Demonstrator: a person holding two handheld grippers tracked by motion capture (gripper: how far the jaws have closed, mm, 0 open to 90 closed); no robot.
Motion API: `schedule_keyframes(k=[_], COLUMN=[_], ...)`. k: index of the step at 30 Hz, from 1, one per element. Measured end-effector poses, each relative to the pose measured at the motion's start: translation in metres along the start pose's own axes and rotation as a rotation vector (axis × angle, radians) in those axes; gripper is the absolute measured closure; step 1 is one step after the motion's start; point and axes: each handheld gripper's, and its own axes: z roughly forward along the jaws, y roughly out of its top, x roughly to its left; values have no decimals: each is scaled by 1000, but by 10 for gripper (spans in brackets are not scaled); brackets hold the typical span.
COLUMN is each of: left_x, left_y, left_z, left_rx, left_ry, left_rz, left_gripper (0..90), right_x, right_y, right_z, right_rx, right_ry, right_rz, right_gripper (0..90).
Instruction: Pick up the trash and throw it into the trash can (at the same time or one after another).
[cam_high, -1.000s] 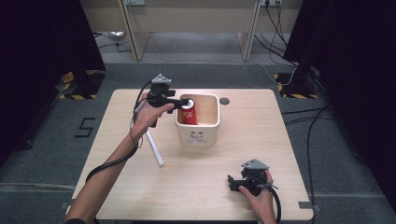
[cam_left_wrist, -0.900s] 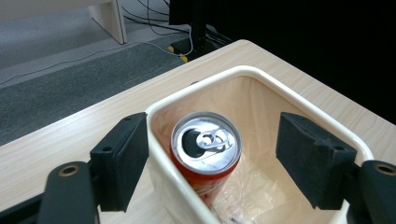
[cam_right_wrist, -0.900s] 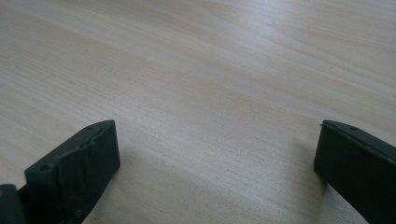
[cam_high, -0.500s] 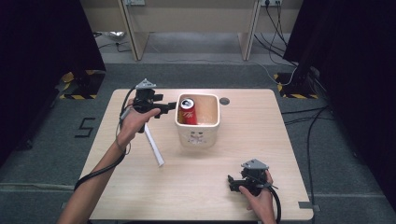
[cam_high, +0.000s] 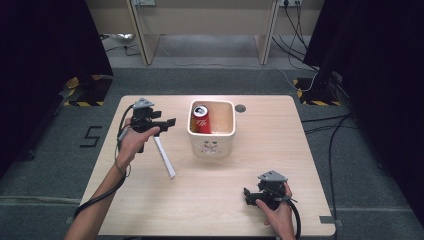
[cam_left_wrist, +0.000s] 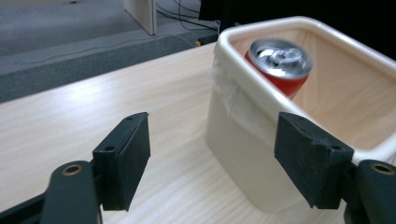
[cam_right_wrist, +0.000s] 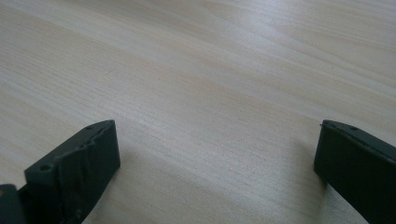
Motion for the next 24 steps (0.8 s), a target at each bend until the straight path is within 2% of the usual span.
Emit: schedule_keyframes(k=[5,12,14,17,20,22,24], left_x=[11,17,18,18,19,18,19], left_y=[-19,-40,-47,-59,-72,-81,-89], left_z=[0,3,6,12,18,23,25], left_rx=[16,45,52,83,106,138,146], left_ry=[19,70,71,85,94,99,114], left_rz=[-36,-42,-54,-42,-54,-43,-45], left_gripper=[267,270,270,270,270,270,271], right_x=[0,1,1,1,1,1,1], right_y=[0,0,0,0,0,0,0], right_z=[0,0,0,0,0,0,0], right_rx=[2,3,3,3,3,4,3], right_ry=[0,3,3,2,3,3,4], right_rz=[1,1,1,0,-1,-1,-4], right_gripper=[5,5,5,5,5,5,4])
